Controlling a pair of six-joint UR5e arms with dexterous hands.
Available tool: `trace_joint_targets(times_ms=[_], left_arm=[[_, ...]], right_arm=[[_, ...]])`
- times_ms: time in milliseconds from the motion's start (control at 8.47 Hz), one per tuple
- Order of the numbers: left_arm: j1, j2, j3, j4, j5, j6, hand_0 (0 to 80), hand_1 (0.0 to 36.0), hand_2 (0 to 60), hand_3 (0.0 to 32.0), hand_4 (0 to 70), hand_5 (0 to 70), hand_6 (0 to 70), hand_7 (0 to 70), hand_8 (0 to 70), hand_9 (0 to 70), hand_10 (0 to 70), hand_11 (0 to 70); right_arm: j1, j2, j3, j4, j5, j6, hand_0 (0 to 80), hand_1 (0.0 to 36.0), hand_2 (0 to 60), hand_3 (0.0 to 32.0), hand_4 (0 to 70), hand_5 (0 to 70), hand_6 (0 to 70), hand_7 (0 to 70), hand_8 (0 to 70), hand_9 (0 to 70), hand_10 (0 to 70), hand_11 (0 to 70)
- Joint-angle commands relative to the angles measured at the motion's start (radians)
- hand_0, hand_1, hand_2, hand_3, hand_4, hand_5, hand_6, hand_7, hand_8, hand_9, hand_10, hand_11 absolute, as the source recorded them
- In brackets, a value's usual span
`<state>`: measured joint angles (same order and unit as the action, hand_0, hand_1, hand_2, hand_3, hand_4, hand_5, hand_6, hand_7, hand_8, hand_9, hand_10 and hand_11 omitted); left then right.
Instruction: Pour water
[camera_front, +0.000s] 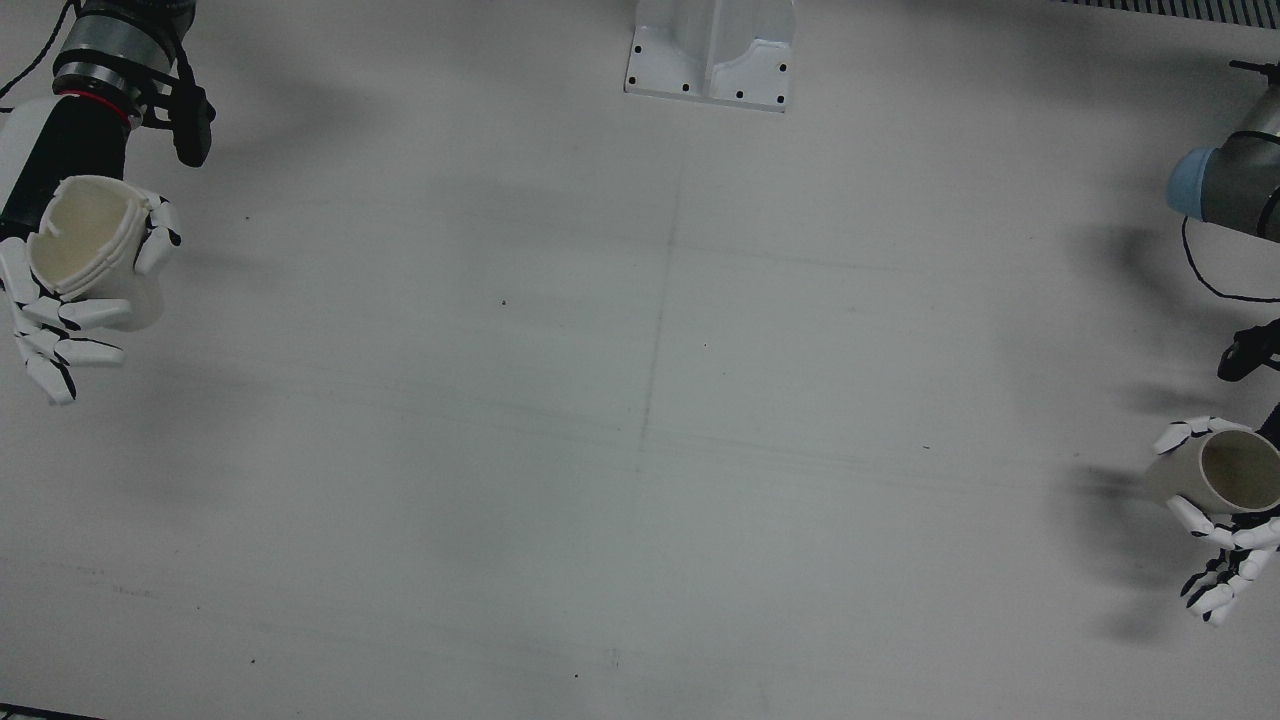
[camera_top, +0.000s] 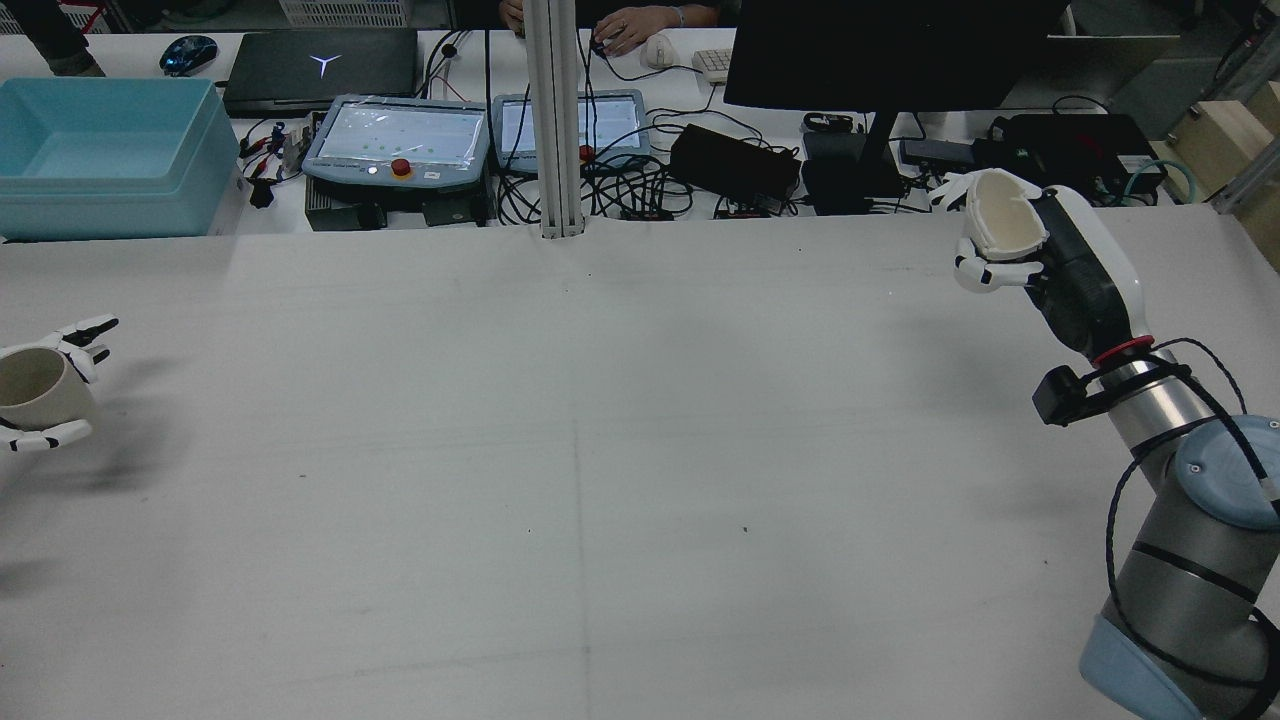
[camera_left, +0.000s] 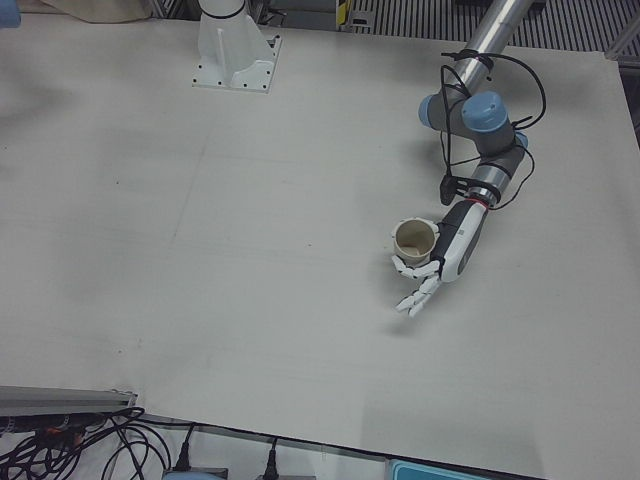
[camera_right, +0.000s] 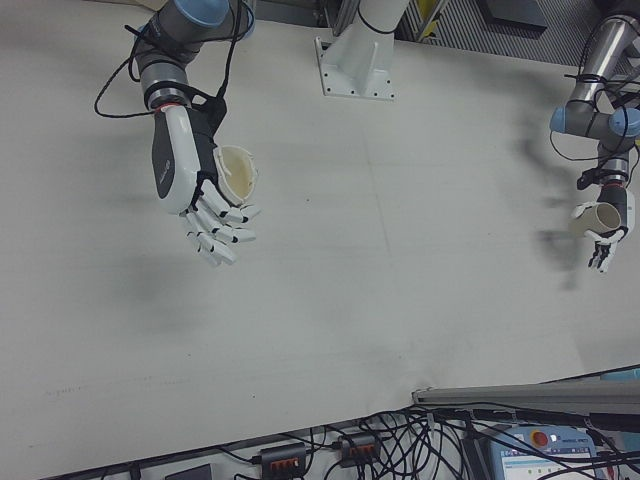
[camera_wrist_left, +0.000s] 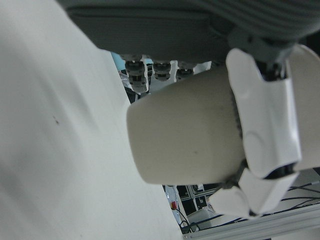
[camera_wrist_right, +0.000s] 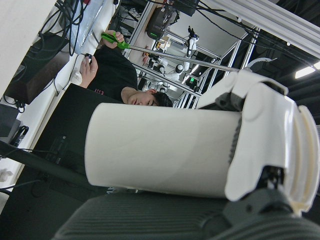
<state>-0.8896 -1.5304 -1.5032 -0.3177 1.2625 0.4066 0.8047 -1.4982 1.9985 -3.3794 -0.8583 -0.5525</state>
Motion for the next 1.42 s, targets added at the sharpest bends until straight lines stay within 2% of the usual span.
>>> trace_joint_targets(times_ms=[0, 118, 236, 354, 590, 708, 826, 944, 1062, 1181, 1299], left_arm=[[-0.014, 0.004, 0.226, -0.185, -0.075, 0.012, 49.0, 29.5, 60.0, 0.0, 69.5, 70.0, 9.5, 12.0, 3.9, 7.0, 7.9, 12.6], [-0.011, -0.016, 0.292, -0.232, -0.077, 0.020, 49.7, 30.5, 60.0, 0.0, 66.4, 70.0, 8.7, 11.2, 3.6, 6.7, 7.8, 12.6], [-0.012, -0.017, 0.322, -0.295, -0.095, 0.065, 51.4, 32.6, 60.0, 0.0, 67.3, 70.0, 8.8, 11.5, 4.2, 7.4, 8.2, 13.2], [-0.011, -0.016, 0.333, -0.306, -0.127, 0.084, 53.9, 34.6, 60.0, 0.0, 68.5, 70.0, 8.8, 11.6, 4.7, 7.9, 7.4, 12.4], [-0.011, -0.010, 0.331, -0.316, -0.126, 0.083, 53.9, 34.9, 60.0, 0.0, 64.6, 70.0, 8.3, 11.3, 3.7, 6.7, 6.8, 11.5], [-0.011, -0.008, 0.331, -0.320, -0.123, 0.080, 54.0, 33.5, 60.0, 0.0, 62.3, 70.0, 8.2, 11.7, 3.6, 6.7, 6.6, 11.2], [-0.011, -0.014, 0.328, -0.319, -0.114, 0.075, 54.2, 31.2, 60.0, 0.0, 50.6, 38.8, 6.3, 10.6, 2.3, 4.8, 5.6, 9.9], [-0.011, -0.011, 0.325, -0.317, -0.108, 0.072, 51.9, 20.8, 29.9, 0.0, 46.0, 27.1, 5.4, 10.7, 0.8, 3.0, 4.5, 7.8], [-0.011, -0.010, 0.321, -0.314, -0.094, 0.070, 49.3, 11.7, 4.2, 0.0, 44.4, 31.0, 4.9, 10.5, 0.0, 1.7, 3.8, 6.2], [-0.011, -0.008, 0.322, -0.310, -0.078, 0.070, 45.4, 6.7, 3.0, 0.0, 41.2, 38.5, 4.6, 10.0, 0.0, 0.6, 3.1, 4.5], [-0.011, -0.010, 0.330, -0.308, -0.078, 0.070, 42.3, 5.6, 5.0, 0.0, 39.4, 46.0, 4.9, 9.9, 0.0, 0.5, 3.0, 4.2]], right_arm=[[-0.009, -0.002, -0.015, -0.001, -0.036, 0.002, 54.0, 36.0, 60.0, 0.0, 18.8, 47.5, 29.4, 36.4, 13.4, 19.4, 8.3, 14.9], [-0.012, -0.001, -0.018, -0.001, -0.036, 0.000, 54.1, 36.0, 60.0, 0.0, 19.7, 48.7, 30.0, 37.4, 13.6, 19.7, 8.3, 14.8], [-0.012, -0.001, -0.018, -0.003, -0.036, 0.000, 54.3, 36.0, 60.0, 0.0, 20.0, 49.2, 30.5, 38.3, 13.8, 20.0, 8.3, 14.8], [-0.010, -0.001, -0.018, -0.003, -0.036, 0.000, 53.9, 36.0, 60.0, 0.0, 20.5, 49.4, 30.7, 38.9, 14.2, 20.6, 8.4, 14.9], [-0.013, 0.003, -0.024, -0.003, -0.036, 0.000, 53.5, 35.6, 60.0, 0.0, 20.1, 49.1, 30.2, 38.5, 14.0, 20.4, 7.9, 14.1], [-0.016, 0.003, -0.024, -0.003, -0.036, -0.001, 53.2, 35.3, 60.0, 0.0, 20.1, 49.3, 30.4, 39.0, 14.0, 20.5, 8.1, 14.3], [-0.019, 0.003, -0.024, -0.003, -0.035, -0.001, 53.2, 35.3, 60.0, 0.0, 20.0, 49.5, 30.4, 39.0, 14.1, 20.6, 8.0, 14.2], [-0.027, 0.003, -0.024, -0.003, -0.035, -0.003, 53.2, 35.0, 60.0, 0.0, 19.8, 49.2, 30.4, 39.3, 14.0, 20.6, 8.1, 14.3], [-0.035, 0.003, -0.026, -0.003, -0.033, -0.004, 53.0, 34.7, 60.0, 0.0, 19.6, 49.0, 30.3, 39.2, 14.0, 20.6, 8.1, 14.3], [-0.038, 0.003, -0.026, -0.003, -0.031, -0.004, 53.1, 34.7, 60.0, 0.0, 19.3, 49.0, 30.2, 39.1, 13.9, 20.4, 8.1, 14.3], [-0.038, 0.003, -0.029, -0.003, -0.031, -0.004, 52.9, 34.5, 60.0, 0.0, 19.0, 48.7, 30.1, 39.1, 13.8, 20.4, 8.1, 14.3]])
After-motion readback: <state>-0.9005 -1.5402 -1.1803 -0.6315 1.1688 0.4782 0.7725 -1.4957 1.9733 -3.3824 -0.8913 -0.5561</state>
